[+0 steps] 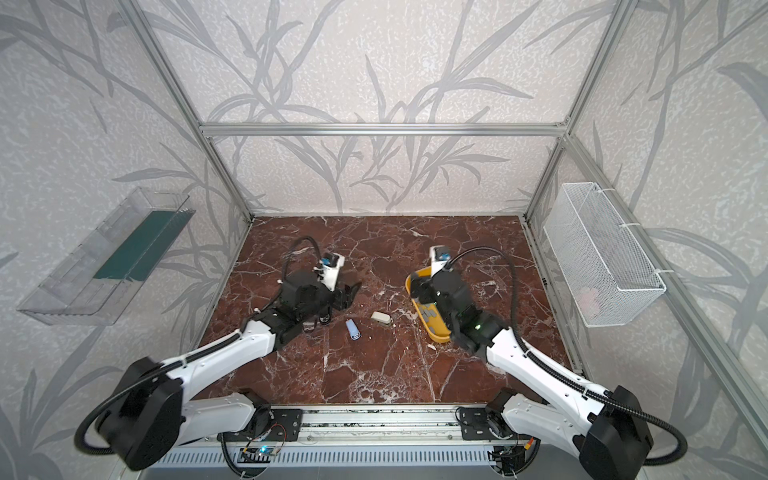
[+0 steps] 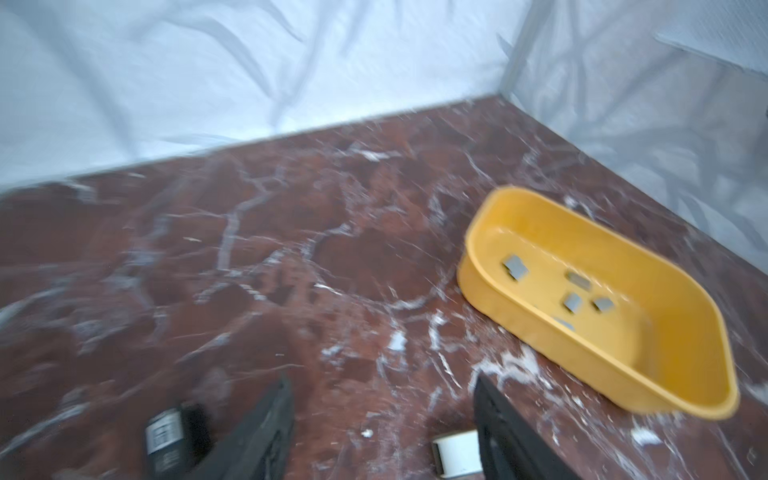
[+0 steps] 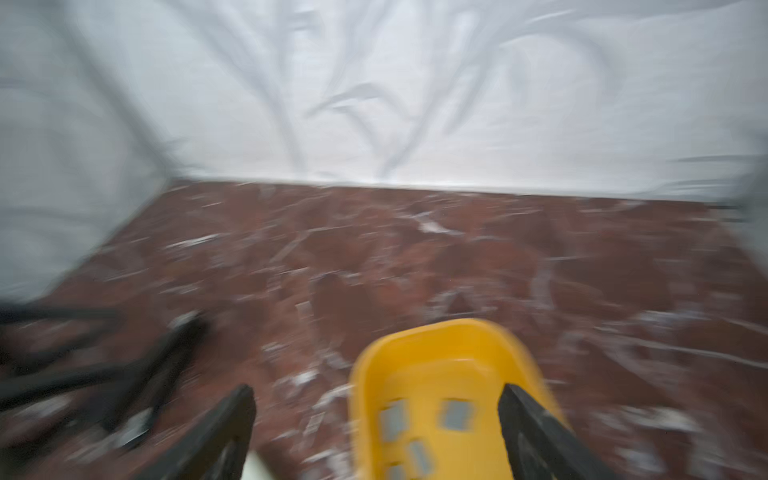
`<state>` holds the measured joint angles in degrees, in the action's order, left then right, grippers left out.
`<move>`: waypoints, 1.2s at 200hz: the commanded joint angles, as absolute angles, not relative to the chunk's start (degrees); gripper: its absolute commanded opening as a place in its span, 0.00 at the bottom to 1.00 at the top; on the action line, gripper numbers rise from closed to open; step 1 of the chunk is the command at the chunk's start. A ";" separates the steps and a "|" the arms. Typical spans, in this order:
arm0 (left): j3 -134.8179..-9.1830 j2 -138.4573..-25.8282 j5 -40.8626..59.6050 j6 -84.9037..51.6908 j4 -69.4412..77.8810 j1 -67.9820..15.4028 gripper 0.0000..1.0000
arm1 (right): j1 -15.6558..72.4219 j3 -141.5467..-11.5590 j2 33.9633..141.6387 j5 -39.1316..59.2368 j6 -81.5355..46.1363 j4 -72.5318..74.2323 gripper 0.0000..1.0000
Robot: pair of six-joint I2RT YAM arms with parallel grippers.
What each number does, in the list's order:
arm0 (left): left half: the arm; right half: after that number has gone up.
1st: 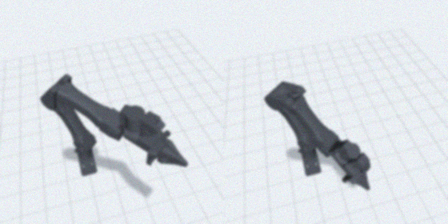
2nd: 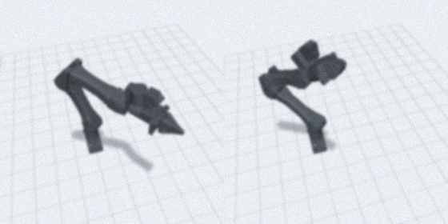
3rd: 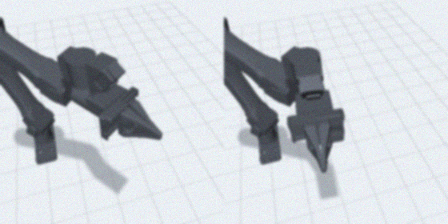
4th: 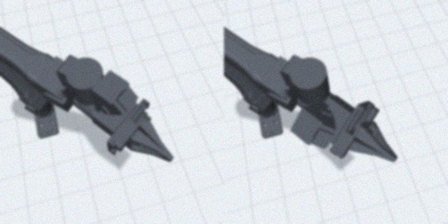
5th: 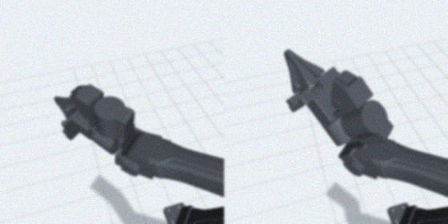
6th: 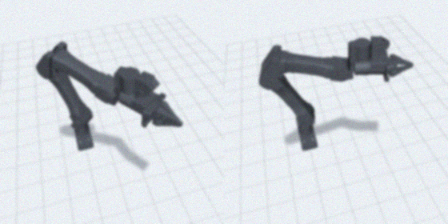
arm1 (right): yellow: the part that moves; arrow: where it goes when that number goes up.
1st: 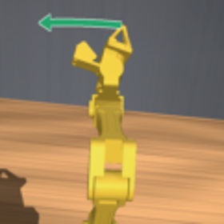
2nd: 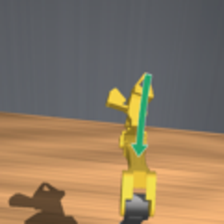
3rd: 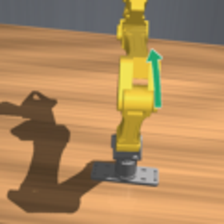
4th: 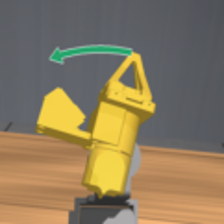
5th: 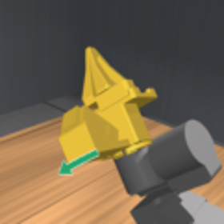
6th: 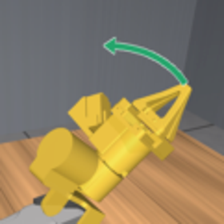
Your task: Load the staples into the stapler
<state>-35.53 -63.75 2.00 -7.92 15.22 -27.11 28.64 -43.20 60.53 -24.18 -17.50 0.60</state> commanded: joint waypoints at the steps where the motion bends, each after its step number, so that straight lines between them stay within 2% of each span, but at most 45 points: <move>1: -31.17 -50.49 -20.12 -12.98 12.93 -20.70 1.00 | 9.17 -40.88 61.14 -26.14 -20.04 -7.57 0.95; 11: -26.43 -45.63 -24.04 -10.64 16.75 -16.69 1.00 | 3.71 -34.89 60.93 -21.00 -16.35 4.51 0.95; 18: -24.06 -43.46 -27.35 -9.44 18.01 -13.90 1.00 | 3.17 -30.78 61.87 -23.48 -12.45 15.99 0.95; 26: -22.31 -41.86 -31.01 -8.91 18.04 -10.37 1.00 | 3.08 -28.58 63.89 -25.97 -9.37 22.19 0.96; 38: -20.58 -40.79 -31.09 -7.95 16.28 -4.92 1.00 | 2.99 -29.37 68.71 -26.24 -5.37 23.44 0.96; 48: -18.18 -41.68 -28.29 -8.45 17.59 -0.58 1.00 | 2.99 -31.26 72.76 -24.87 -6.75 22.24 0.96; 63: -14.10 -47.07 -22.57 -11.71 25.08 4.74 1.00 | 2.94 -31.00 78.81 -21.78 -7.34 29.38 0.96; 70: -12.27 -51.42 -20.41 -11.34 30.99 6.18 1.00 | 3.06 -34.65 79.53 -19.57 -7.15 22.57 0.94; 76: -11.24 -55.40 -20.72 -10.59 35.39 6.51 1.00 | 3.30 -37.29 80.32 -18.18 -6.52 18.68 0.91; 96: -12.74 -67.55 -21.08 -9.54 43.43 6.93 1.00 | 3.43 -36.38 81.08 -17.77 -5.46 22.77 0.89; 110: -16.79 -70.52 -16.18 -9.59 38.26 7.03 1.00 | 3.43 -32.45 78.96 -16.54 -5.06 24.86 0.89; 128: -18.92 -72.39 -11.92 -10.56 37.46 7.02 1.00 | 4.04 -24.02 82.58 -13.76 -1.87 42.68 0.90; 140: -17.74 -74.53 -9.73 -11.59 43.66 7.04 1.00 | 4.66 -22.51 85.29 -13.64 -1.17 48.57 0.92; 162: -14.41 -84.36 -7.56 -9.46 63.24 7.16 1.00 | 6.24 -24.36 87.69 -12.07 1.39 47.90 0.93; 174: -15.89 -83.73 -2.06 -7.73 57.70 7.04 1.00 | 6.24 -23.68 87.48 -12.04 0.89 48.84 0.95; 180: -18.15 -84.17 -0.99 -6.93 53.56 7.12 1.00 | 6.24 -23.22 87.86 -11.61 1.26 50.28 1.00; 187: -20.03 -85.17 1.73 -6.01 50.65 7.17 0.99 | 6.24 -22.55 87.84 -11.03 1.20 50.88 0.99; 204: -18.74 -90.62 5.87 -4.51 61.43 7.19 0.96 | 6.24 -19.64 91.22 -9.09 2.54 59.70 0.99; 222: -18.67 -88.12 3.53 -5.39 56.63 7.31 0.99 | 6.43 -17.89 89.34 -8.00 2.77 60.17 0.99; 240: -19.09 -90.17 5.17 -4.79 59.62 7.23 0.99 | 6.50 -18.21 91.67 -7.76 3.52 63.77 0.99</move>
<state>-18.39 -89.06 1.76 -6.39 54.94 6.98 6.28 -18.85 89.60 -9.28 1.17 57.49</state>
